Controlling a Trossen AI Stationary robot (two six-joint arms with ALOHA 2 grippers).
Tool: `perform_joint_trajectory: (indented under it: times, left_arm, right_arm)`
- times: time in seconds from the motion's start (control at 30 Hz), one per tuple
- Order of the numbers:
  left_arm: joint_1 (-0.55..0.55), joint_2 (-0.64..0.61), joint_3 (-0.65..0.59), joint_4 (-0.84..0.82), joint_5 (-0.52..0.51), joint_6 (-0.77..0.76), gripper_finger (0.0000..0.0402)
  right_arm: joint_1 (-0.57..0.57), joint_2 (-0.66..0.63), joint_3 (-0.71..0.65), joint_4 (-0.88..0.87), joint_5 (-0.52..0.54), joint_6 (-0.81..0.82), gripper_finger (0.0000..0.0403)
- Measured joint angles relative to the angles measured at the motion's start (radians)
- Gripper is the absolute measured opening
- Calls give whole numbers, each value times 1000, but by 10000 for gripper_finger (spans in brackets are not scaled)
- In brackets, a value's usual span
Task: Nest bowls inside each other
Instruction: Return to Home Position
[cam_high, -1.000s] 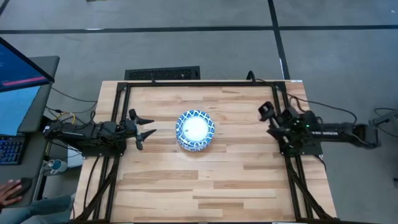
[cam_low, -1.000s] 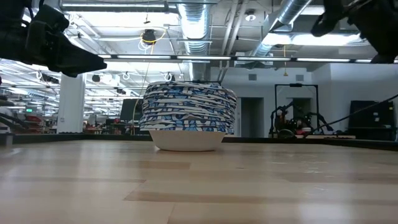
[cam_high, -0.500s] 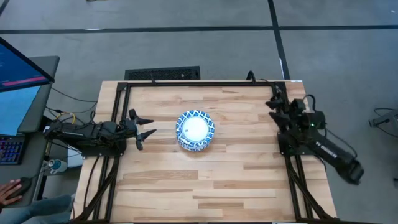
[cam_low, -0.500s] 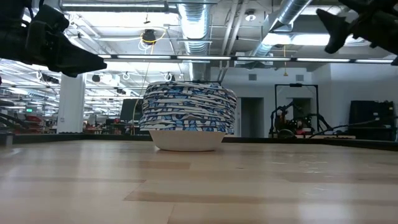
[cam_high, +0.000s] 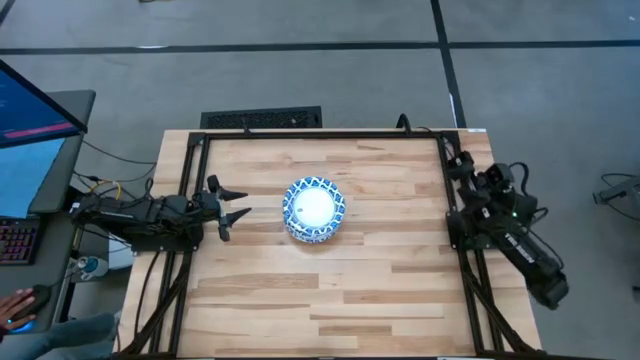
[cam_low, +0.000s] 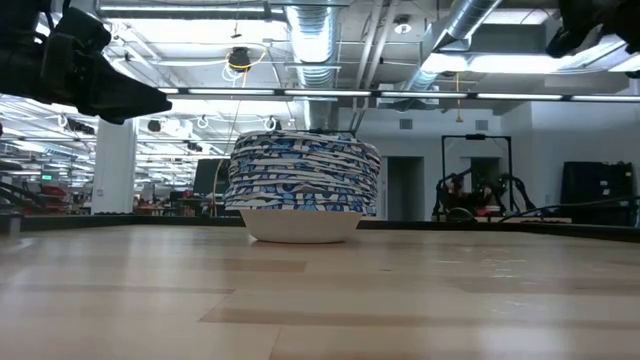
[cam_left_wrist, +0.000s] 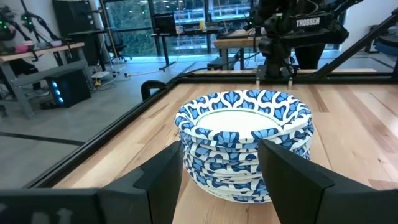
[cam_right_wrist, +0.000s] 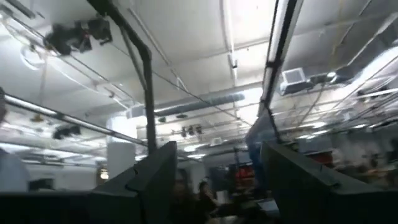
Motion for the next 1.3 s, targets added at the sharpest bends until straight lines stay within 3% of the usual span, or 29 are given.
perform_joint_trajectory:
  times: [0.13, 0.23, 0.3, 0.4, 0.5, 0.63, 0.7, 0.77, 0.9, 1.07, 1.13, 1.3]
  left_arm:
    - [0, 0, 0, 0, 0, 0, 202]
    - [0, 0, 0, 0, 0, 0, 202]
    - [0, 0, 0, 0, -1, 0, 202]
    - [0, 0, 0, 0, -1, 0, 202]
    - [0, 0, 0, 0, -1, 0, 202]
    - [0, 0, 0, 0, -1, 0, 202]
    - [0, 0, 0, 0, -1, 0, 202]
    - [0, 0, 0, 0, -1, 0, 202]
    - [0, 0, 0, 0, -1, 0, 202]
    - [0, 0, 0, 0, -1, 0, 202]
    - [0, 0, 0, 0, -1, 0, 202]
    - [0, 0, 0, 0, -2, 0, 202]
  right_arm:
    - [165, 37, 0, 2, 66, -59, 255]
    - [380, 43, 0, 55, 58, -164, 255]
    - [542, 52, 0, -76, 78, -247, 255]
    - [812, 65, 0, -267, 248, -447, 255]
    - [1093, 93, 0, -347, 466, -670, 255]
    - [1323, 89, 0, -435, 767, -879, 255]
    - [1378, 90, 0, -504, 858, -912, 255]
    - [1404, 91, 0, -550, 873, -945, 255]
    - [1372, 79, 0, -644, 922, -908, 255]
    - [1268, 79, 0, -704, 840, -864, 255]
    - [1237, 78, 0, -806, 838, -852, 255]
    - [1242, 96, 0, -994, 824, -755, 255]
